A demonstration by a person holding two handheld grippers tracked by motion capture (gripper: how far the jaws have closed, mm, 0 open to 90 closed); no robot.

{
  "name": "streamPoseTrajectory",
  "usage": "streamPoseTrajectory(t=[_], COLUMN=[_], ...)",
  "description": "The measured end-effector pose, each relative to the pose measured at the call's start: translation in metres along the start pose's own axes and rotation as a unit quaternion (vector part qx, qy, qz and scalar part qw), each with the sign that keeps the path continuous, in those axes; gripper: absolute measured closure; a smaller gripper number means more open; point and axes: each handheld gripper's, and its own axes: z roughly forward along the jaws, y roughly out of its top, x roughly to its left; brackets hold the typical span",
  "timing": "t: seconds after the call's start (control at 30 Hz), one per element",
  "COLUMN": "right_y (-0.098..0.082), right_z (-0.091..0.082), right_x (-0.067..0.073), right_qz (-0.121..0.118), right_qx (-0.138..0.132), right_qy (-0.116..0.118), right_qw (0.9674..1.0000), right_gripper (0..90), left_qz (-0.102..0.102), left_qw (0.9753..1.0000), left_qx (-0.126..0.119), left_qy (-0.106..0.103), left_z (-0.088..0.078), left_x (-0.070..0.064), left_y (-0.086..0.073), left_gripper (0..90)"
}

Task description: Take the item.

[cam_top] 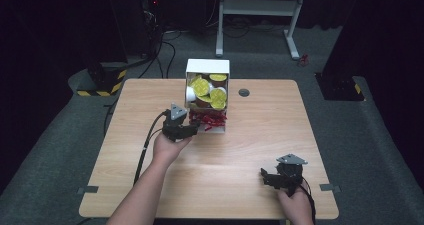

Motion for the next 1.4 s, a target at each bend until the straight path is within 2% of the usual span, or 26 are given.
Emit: streamPoseTrajectory(t=[0.1, 0.13, 0.27, 0.47, 0.67, 0.9, 1.03, 1.4], right_y=[0.000, 0.000, 0.000, 0.000, 0.000, 0.000, 0.000, 0.000], right_z=[0.000, 0.000, 0.000, 0.000, 0.000, 0.000, 0.000, 0.000], right_x=[0.000, 0.000, 0.000, 0.001, 0.000, 0.000, 0.000, 0.000], right_qz=[-0.001, -0.001, 0.000, -0.004, -0.005, -0.008, -0.008, -0.008], right_qx=[-0.001, 0.000, 0.000, 0.001, 0.000, 0.000, 0.000, 0.000], right_qy=[0.000, 0.000, 0.000, 0.004, 0.005, 0.006, 0.006, 0.006], right_qw=[1.0000, 1.0000, 1.0000, 1.0000, 1.0000, 1.0000, 1.0000, 1.0000], right_gripper=[7.7, 7.7, 7.7, 7.7, 7.7, 7.7, 7.7, 7.7], left_qz=[-0.004, -0.003, -0.007, 0.004, 0.003, 0.008, 0.000, 0.001], left_qw=[1.0000, 1.0000, 0.9999, 0.9997, 0.9995, 0.9989, 0.9989, 0.9993], left_qx=[-0.005, -0.008, -0.014, -0.012, -0.011, -0.021, -0.028, -0.028], left_qy=[-0.002, -0.001, -0.002, 0.019, 0.029, 0.041, 0.039, 0.023], left_z=[0.000, 0.000, 0.002, 0.001, -0.002, -0.003, -0.006, -0.014], left_x=[-0.001, -0.002, -0.004, -0.006, -0.006, -0.007, -0.007, -0.008], left_y=[0.002, 0.003, 0.004, 0.004, 0.005, 0.003, 0.001, 0.001], left_gripper=[40.3, 44.8, 49.5, 59.4, 73.0, 83.0, 84.9, 86.4])
